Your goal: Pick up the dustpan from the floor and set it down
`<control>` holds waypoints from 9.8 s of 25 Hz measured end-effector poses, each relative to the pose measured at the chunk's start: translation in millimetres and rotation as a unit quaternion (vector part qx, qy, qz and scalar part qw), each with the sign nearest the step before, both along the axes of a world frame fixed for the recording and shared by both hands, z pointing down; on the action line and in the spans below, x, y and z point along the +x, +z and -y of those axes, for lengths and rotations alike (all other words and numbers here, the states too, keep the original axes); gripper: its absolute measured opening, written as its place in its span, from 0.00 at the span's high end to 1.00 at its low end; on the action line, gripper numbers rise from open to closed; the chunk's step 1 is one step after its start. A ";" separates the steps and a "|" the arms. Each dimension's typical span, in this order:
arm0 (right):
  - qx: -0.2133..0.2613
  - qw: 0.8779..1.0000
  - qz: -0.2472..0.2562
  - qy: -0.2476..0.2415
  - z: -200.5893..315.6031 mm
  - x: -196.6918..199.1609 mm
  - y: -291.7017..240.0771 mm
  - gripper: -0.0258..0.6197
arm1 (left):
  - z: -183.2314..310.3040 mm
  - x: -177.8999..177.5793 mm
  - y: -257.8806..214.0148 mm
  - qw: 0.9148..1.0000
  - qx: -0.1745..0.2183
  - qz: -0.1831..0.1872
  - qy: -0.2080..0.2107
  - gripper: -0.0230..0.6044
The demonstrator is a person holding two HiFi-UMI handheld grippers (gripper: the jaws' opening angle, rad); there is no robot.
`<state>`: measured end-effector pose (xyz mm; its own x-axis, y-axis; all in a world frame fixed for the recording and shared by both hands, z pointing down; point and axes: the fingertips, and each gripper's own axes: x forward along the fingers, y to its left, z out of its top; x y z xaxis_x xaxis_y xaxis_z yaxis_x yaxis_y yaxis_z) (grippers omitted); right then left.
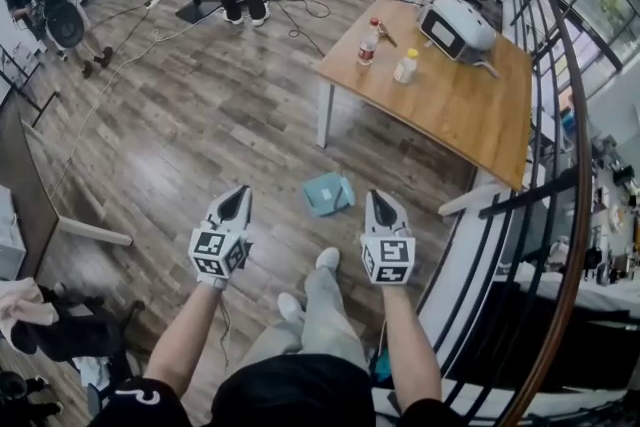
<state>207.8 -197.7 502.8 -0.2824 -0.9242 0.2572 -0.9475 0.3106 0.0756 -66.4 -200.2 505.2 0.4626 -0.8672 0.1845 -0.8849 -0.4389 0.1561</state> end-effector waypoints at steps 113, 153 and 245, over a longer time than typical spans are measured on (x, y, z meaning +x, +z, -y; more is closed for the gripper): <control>-0.106 0.994 -0.033 0.008 48.9 15.6 -127.8 0.82 | 42.2 -10.4 -157.9 0.996 0.037 -0.074 0.020 0.97; -0.095 0.995 -0.031 0.018 15.3 11.1 -130.7 0.82 | 26.3 -22.9 -167.0 0.998 0.044 -0.042 0.013 0.97; -0.144 0.974 0.001 -0.176 81.7 -189.4 192.8 0.89 | 29.2 -128.2 152.6 0.985 -0.117 -0.037 -0.123 0.97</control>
<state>18.3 -279.4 695.6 -0.5685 -0.6596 0.4916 -0.7791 0.6236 -0.0643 -194.7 -229.5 657.8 0.2637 -0.8924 0.3661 -0.9423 -0.1573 0.2954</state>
